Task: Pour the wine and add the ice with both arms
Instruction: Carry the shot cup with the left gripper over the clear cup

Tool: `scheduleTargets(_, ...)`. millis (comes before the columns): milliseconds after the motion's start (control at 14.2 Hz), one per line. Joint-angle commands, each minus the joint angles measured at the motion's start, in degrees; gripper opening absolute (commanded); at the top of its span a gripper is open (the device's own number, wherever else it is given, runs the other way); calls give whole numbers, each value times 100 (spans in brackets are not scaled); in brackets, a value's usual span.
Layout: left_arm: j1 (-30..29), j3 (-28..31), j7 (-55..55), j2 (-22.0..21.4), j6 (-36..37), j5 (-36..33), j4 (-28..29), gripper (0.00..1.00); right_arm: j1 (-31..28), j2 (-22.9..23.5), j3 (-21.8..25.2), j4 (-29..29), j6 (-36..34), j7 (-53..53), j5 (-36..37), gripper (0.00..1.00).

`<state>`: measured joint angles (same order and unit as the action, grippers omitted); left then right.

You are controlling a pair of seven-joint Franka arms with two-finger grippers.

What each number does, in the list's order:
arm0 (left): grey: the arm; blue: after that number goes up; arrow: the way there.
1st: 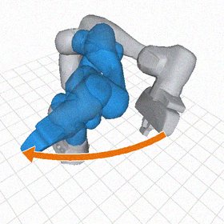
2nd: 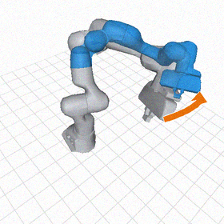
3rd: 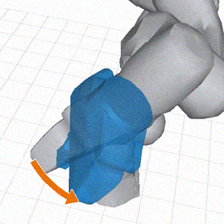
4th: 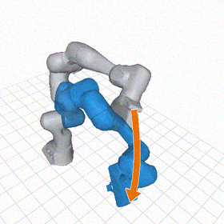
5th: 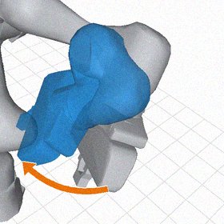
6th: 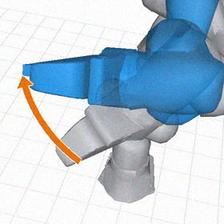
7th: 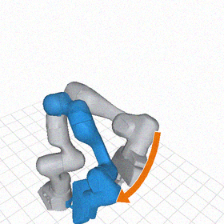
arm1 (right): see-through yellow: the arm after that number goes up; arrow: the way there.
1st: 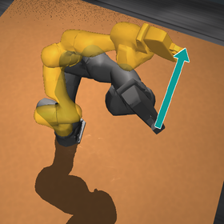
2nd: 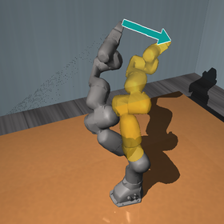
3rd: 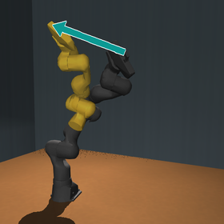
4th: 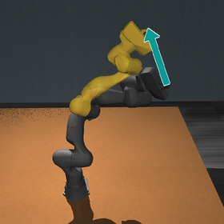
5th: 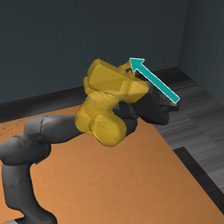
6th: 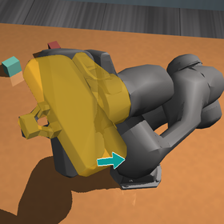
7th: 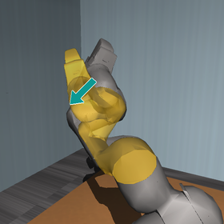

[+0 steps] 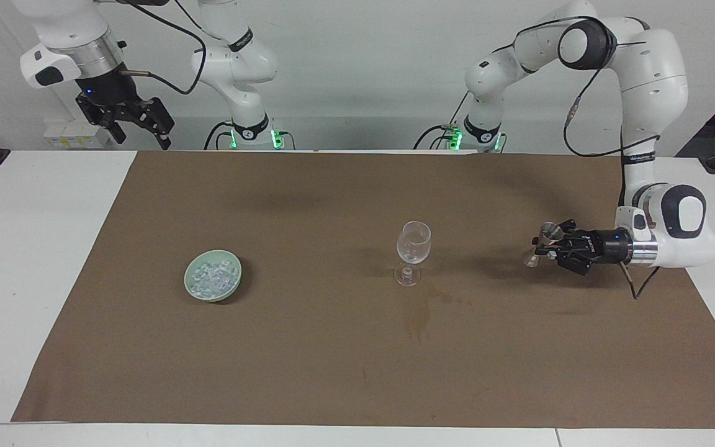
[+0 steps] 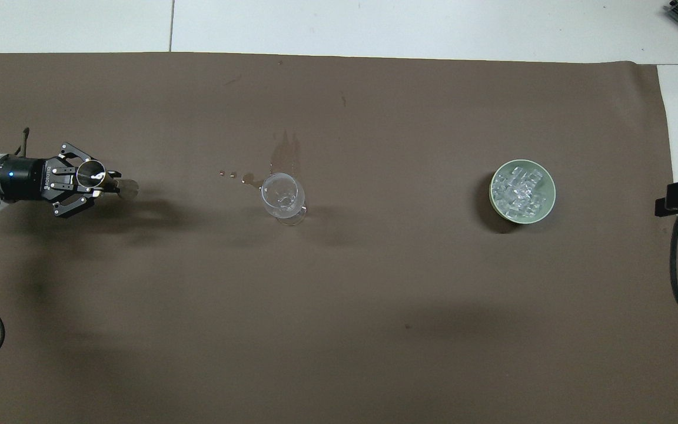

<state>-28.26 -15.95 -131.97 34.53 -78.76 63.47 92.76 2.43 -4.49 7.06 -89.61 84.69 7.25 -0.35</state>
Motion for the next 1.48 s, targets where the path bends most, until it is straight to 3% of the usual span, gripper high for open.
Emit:
scheduleTargets(0,381,118,48,-192,10,60,120,0,-85,-96,-38,-110,4,-92,-114,100)
scheduleTargets(494,1146,118,496,-737,-964,218,321,0,-85,-96,-38,-110,4,-92,-114,100)
scheduleTargets(987,1507,127,1014,-1492,-1563,350,1024,0,-76,-105,-187,-136,39,-223,-123,100)
scheduleTargets(1410,1639,144,1340,-1871,-1967,315,1368,0,-67,-149,-249,-776,907,-751,-123,100)
